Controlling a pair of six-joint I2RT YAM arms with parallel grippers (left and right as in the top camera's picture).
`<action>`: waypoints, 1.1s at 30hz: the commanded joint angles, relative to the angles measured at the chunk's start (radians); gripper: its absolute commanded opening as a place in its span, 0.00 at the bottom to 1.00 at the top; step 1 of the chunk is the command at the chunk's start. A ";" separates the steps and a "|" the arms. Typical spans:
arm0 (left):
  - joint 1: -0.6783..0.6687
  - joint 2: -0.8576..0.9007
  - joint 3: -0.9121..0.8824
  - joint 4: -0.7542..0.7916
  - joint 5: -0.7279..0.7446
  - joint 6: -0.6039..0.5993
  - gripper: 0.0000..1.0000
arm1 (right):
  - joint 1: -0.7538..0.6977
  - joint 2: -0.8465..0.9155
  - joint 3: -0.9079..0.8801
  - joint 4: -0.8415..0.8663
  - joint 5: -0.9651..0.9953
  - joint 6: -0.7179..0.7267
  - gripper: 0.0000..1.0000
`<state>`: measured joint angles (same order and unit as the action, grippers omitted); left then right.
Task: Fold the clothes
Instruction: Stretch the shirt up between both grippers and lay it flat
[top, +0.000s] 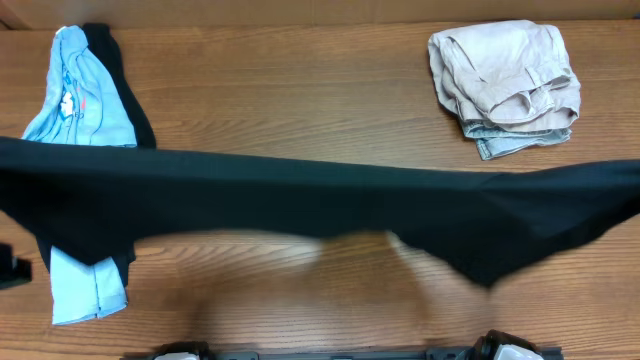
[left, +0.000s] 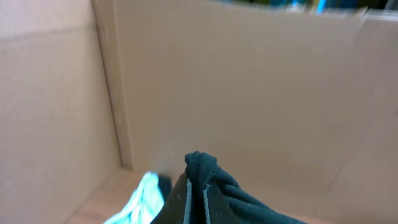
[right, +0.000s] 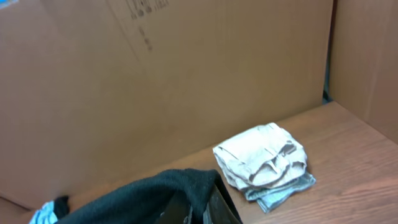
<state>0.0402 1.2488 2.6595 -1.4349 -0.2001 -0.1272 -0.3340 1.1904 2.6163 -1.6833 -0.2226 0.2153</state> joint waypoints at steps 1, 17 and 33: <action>0.006 0.085 -0.050 -0.031 -0.059 0.014 0.04 | -0.009 0.042 -0.026 0.002 0.035 -0.034 0.04; 0.012 0.628 -0.117 -0.056 -0.096 0.008 0.04 | 0.071 0.391 -0.247 0.113 -0.169 -0.126 0.04; 0.016 1.092 -0.117 0.323 -0.096 0.064 0.04 | 0.268 0.963 -0.306 0.574 -0.032 -0.001 0.04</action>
<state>0.0399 2.3230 2.5381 -1.1564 -0.2516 -0.0978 -0.0658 2.1502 2.2978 -1.1404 -0.2955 0.1787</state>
